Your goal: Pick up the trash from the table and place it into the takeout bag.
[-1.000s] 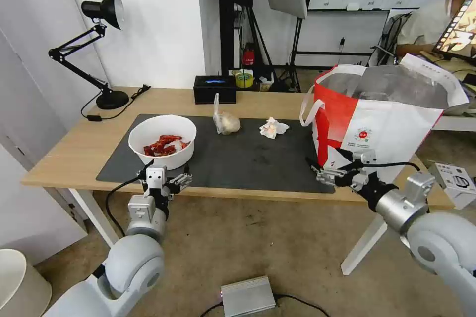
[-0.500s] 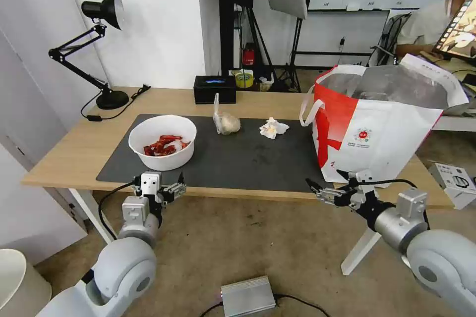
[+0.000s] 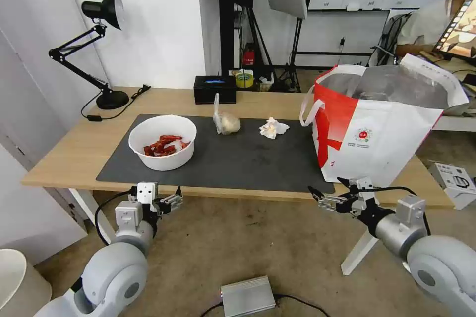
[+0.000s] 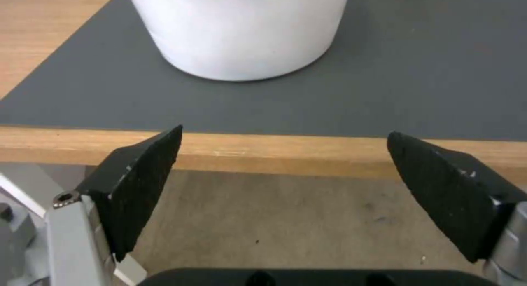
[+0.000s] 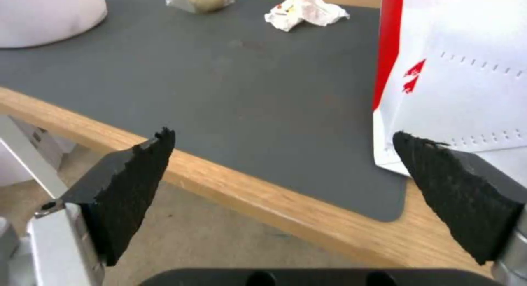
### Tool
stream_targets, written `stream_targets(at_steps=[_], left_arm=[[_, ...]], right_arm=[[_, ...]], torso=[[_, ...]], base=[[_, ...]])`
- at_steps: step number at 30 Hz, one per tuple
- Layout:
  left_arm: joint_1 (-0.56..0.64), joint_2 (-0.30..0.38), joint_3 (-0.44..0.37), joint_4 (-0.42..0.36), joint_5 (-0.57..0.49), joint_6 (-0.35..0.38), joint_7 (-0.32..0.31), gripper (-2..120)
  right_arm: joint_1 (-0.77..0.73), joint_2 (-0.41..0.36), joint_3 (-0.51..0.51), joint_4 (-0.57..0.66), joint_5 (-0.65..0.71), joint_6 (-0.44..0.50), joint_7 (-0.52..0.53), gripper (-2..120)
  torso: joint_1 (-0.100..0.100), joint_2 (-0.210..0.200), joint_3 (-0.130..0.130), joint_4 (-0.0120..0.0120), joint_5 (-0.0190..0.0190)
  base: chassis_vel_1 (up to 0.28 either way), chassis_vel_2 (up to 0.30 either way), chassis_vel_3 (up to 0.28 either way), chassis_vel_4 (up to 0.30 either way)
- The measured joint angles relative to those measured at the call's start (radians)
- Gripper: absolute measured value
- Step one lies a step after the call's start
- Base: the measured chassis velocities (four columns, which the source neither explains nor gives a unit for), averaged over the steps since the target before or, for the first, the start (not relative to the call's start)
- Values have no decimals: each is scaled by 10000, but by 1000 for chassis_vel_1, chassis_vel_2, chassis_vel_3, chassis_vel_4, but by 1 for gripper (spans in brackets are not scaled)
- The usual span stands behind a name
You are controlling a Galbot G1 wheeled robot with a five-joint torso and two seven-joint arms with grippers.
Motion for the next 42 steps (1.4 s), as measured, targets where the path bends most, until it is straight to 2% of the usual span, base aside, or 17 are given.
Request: stream_targets(at_steps=[8, 33, 38, 42], left_arm=[[261, 110, -354, -62, -38, 54, 311, 100], [425, -137, -290, -44, 167, -80, 323, 100], [418, -124, -312, -25, 220, -230, 323, 100], [337, 48, -367, 37, 193, -281, 467, 100]], right_arm=[[-349, -90, 129, 18, -123, 174, -34, 100], [-402, 181, -163, 92, -157, 341, 104, 100], [-104, 127, -300, 63, -41, 640, -119, 100], [808, -59, -659, -35, 753, 900, -312, 100]], torso=[[0, 0, 0, 0, 0], [1, 0, 0, 0, 0], [1, 0, 0, 0, 0], [1, 0, 0, 0, 0]], base=[[0, 0, 0, 0], [0, 0, 0, 0], [0, 0, 0, 0], [0, 0, 0, 0]])
